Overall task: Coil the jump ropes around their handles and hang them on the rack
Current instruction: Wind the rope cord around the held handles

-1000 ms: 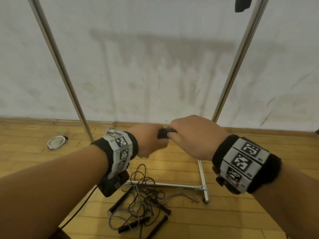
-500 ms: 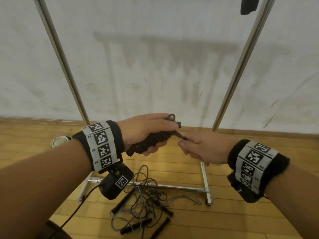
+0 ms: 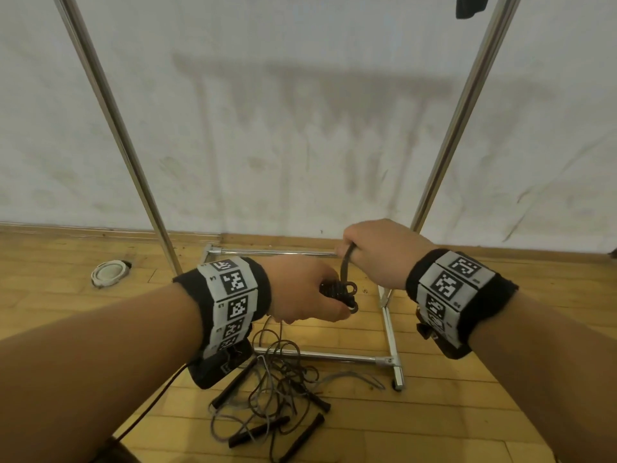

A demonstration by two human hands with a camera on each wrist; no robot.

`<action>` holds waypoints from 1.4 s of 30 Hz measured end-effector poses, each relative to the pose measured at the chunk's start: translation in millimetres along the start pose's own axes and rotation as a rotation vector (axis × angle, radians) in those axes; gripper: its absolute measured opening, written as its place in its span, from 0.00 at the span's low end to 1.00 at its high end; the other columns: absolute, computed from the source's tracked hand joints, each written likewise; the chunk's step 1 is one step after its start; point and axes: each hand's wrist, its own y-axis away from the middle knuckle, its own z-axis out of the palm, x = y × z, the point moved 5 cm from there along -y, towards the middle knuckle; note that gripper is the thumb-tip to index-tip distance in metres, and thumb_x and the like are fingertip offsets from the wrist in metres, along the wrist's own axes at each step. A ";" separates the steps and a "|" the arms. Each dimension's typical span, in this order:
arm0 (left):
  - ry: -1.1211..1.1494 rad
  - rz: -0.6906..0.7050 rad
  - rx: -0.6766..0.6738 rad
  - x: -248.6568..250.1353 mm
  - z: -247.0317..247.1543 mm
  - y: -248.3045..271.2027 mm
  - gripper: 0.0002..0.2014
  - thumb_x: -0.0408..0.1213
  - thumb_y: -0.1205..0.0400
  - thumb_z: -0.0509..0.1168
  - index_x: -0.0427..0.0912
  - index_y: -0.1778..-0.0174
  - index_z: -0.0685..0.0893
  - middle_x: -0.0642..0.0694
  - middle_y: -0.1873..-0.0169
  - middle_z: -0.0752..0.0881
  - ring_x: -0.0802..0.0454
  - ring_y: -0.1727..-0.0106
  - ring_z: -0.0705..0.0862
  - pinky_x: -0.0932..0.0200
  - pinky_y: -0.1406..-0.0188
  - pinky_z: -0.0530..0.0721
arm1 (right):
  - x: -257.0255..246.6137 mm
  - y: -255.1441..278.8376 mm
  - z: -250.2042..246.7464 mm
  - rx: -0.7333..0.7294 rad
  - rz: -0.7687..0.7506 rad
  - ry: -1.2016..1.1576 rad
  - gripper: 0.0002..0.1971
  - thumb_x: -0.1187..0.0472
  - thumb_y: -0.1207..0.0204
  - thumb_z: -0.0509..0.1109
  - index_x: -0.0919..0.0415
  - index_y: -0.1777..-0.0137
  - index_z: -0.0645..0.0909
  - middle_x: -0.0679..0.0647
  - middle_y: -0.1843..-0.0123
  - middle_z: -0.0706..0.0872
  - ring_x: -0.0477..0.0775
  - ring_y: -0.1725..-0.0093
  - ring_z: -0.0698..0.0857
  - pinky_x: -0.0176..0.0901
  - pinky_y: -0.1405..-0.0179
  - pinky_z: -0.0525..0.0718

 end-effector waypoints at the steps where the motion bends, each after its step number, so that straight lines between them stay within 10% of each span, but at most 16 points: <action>1: -0.018 -0.025 0.014 -2.7 0.1 -2.7 0.13 0.62 0.16 0.69 0.58 0.46 0.83 0.51 0.67 0.89 0.59 0.79 0.82 0.64 0.77 0.83 | -4.7 1.0 -4.7 0.022 -0.012 0.022 0.16 0.50 0.10 0.60 0.57 0.53 0.84 0.50 0.60 0.83 0.49 0.61 0.81 0.39 0.66 0.73; 11: 0.517 -0.045 0.346 -23.1 -38.0 -5.3 0.04 0.44 0.13 0.65 0.60 0.47 0.83 0.44 0.68 0.84 0.48 0.76 0.84 0.56 0.77 0.84 | -34.6 31.7 -21.1 0.016 -0.093 -0.279 0.13 0.51 0.09 0.55 0.52 0.44 0.81 0.49 0.60 0.84 0.48 0.63 0.82 0.43 0.65 0.78; 18: 0.903 0.242 0.179 -25.4 -47.7 10.8 0.06 0.43 0.18 0.74 0.55 0.47 0.86 0.40 0.67 0.82 0.45 0.75 0.80 0.55 0.78 0.82 | -7.0 31.3 -3.0 -0.098 -0.071 -0.525 0.15 0.53 0.08 0.55 0.53 0.49 0.83 0.46 0.68 0.78 0.40 0.73 0.74 0.40 0.67 0.76; 23: 0.951 0.208 0.170 -15.8 -44.8 12.1 0.23 0.72 0.21 0.65 0.56 0.63 0.87 0.46 0.70 0.83 0.49 0.78 0.79 0.59 0.81 0.79 | -8.0 31.4 -0.4 -0.090 -0.117 -0.415 0.13 0.49 0.09 0.56 0.45 0.47 0.82 0.42 0.62 0.86 0.40 0.64 0.84 0.33 0.62 0.84; 30: 0.896 0.095 0.251 -21.3 -43.4 9.0 0.25 0.62 0.18 0.60 0.40 0.48 0.81 0.38 0.65 0.81 0.42 0.73 0.79 0.51 0.72 0.80 | -13.8 33.5 -2.1 0.073 -0.169 -0.120 0.15 0.41 0.11 0.55 0.44 0.48 0.81 0.43 0.53 0.75 0.44 0.55 0.77 0.43 0.56 0.76; 34: 0.886 0.124 0.273 -17.8 -42.0 11.0 0.16 0.59 0.16 0.60 0.50 0.49 0.81 0.40 0.64 0.82 0.42 0.71 0.81 0.48 0.71 0.82 | 1.6 24.5 -11.8 0.159 -0.023 -0.036 0.16 0.39 0.12 0.57 0.39 0.40 0.84 0.42 0.54 0.74 0.45 0.54 0.74 0.41 0.60 0.69; 38: 0.868 0.148 0.305 -13.6 -43.2 12.9 0.15 0.57 0.16 0.61 0.54 0.40 0.80 0.39 0.59 0.83 0.41 0.65 0.84 0.46 0.67 0.85 | 12.0 17.7 -8.3 0.083 0.083 -0.286 0.09 0.48 0.14 0.65 0.42 0.41 0.86 0.40 0.54 0.88 0.42 0.60 0.86 0.32 0.61 0.79; 42: 0.771 0.142 0.313 -10.9 -38.7 12.8 0.10 0.54 0.09 0.59 0.57 0.36 0.77 0.38 0.57 0.84 0.42 0.61 0.86 0.46 0.63 0.89 | 17.9 19.9 -1.4 0.081 0.287 -0.963 0.11 0.59 0.15 0.65 0.54 0.46 0.90 0.52 0.51 0.94 0.48 0.56 0.94 0.47 0.53 0.94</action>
